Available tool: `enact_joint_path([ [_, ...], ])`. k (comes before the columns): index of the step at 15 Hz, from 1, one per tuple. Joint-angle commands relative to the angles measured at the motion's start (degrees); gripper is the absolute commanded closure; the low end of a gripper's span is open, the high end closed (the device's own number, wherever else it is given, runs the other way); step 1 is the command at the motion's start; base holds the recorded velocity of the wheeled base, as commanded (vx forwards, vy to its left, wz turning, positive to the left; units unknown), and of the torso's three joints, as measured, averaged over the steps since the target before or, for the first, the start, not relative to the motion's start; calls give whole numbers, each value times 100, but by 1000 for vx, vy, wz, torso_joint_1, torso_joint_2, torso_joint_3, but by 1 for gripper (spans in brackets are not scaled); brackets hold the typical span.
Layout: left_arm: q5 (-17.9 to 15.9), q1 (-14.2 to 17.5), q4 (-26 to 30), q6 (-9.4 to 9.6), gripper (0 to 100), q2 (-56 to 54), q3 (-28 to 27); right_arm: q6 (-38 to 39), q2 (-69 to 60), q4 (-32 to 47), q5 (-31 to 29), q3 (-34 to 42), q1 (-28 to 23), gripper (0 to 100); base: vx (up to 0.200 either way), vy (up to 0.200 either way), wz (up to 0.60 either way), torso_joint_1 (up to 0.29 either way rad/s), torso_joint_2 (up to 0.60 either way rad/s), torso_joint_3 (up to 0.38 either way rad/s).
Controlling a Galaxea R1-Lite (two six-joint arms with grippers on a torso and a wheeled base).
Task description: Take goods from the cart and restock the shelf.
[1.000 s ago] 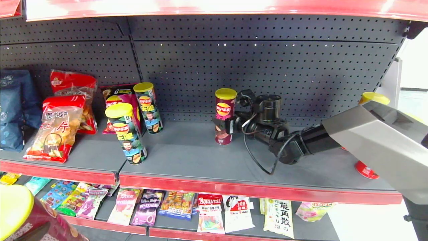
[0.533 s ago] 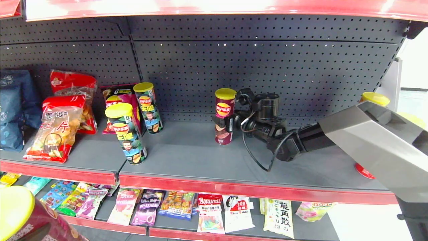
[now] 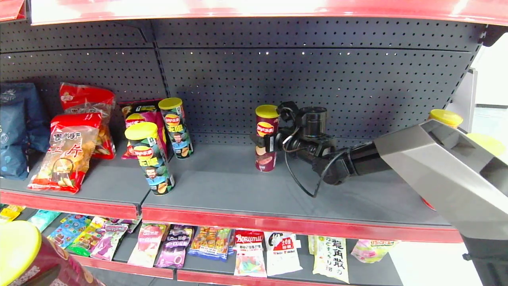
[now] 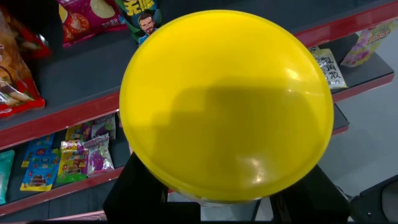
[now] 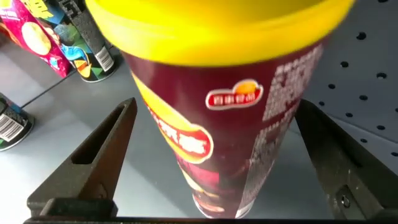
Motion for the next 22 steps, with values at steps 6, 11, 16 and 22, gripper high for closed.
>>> enact_joint_path([
  [6, -10, -1, -1, -1, 100, 11, 0, -7, 223, 0, -7, -309, -31, 0, 0, 0, 0, 0, 0, 0],
  [11, -27, -1, -10, -1, 100, -6, 105, -7, 276, 9, -7, -353, -57, 0, 0, 0, 0, 0, 0, 0],
  [16, -27, -1, -10, -1, 100, -6, 114, -7, 355, 123, -15, -564, -57, 0, 0, 0, 0, 0, 0, 0],
  [22, -36, -1, -10, -18, 100, -6, 114, -15, 478, 132, -59, -757, -31, 0, 0, 0, 0, 0, 0, 0],
])
